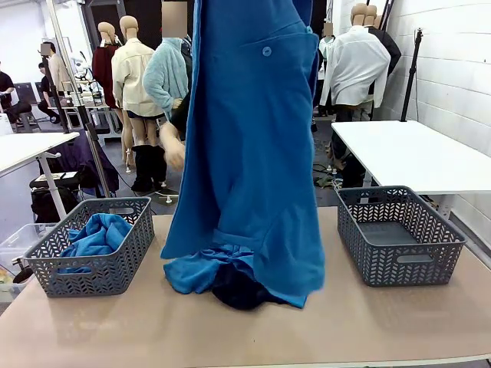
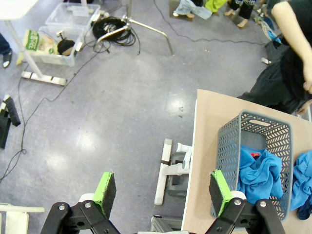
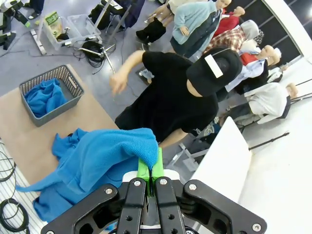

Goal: Sort the tops and bottoms.
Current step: Sort the clothes according to human instructions.

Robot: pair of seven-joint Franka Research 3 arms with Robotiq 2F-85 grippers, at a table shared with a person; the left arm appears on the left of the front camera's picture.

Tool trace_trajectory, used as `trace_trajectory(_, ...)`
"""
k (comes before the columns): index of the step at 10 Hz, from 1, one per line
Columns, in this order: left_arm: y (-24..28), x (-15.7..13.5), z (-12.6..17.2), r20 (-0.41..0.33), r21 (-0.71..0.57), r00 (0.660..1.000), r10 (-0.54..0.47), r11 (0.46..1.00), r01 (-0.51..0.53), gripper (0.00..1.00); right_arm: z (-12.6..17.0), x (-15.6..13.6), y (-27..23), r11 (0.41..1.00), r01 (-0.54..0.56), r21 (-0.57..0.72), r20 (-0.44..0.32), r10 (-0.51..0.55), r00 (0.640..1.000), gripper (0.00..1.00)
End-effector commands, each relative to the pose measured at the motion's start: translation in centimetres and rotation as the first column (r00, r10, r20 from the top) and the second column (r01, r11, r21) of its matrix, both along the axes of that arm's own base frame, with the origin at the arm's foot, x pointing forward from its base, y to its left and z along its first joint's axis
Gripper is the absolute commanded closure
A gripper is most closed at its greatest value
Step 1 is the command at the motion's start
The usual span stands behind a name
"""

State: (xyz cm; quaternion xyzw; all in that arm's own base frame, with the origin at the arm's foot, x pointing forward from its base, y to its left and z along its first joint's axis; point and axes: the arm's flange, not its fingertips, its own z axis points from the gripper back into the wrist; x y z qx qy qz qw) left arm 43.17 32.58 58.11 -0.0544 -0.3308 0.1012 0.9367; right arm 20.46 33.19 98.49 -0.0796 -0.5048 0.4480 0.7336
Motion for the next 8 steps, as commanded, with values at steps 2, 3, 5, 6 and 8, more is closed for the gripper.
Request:
trace_trajectory(2,0.12,-0.34,-0.15,0.002,0.021,1.0,-0.007,1.0,0.007,0.0,0.63,-0.29,-0.51,1.0,-0.001,0.011,0.018,0.001,1.0,1.0)
trace_trajectory(3,0.12,-0.34,-0.15,0.002,0.021,1.0,-0.007,1.0,0.007,0.0,0.63,-0.29,-0.51,1.0,-0.001,0.011,0.018,0.001,1.0,1.0)
trace_trajectory(5,0.12,-0.34,-0.15,0.002,0.021,1.0,-0.007,1.0,0.007,0.0,0.63,-0.29,-0.51,1.0,-0.001,0.011,0.018,0.001,1.0,1.0)
trace_trajectory(6,0.12,-0.34,-0.15,0.002,0.021,1.0,-0.007,1.0,0.007,0.0,0.63,-0.29,-0.51,1.0,-0.001,0.011,0.018,0.001,1.0,1.0)
trace_trajectory(8,0.12,-0.34,-0.15,0.002,0.021,1.0,-0.007,1.0,0.007,0.0,0.63,-0.29,-0.51,1.0,-0.001,0.011,0.018,0.001,1.0,1.0)
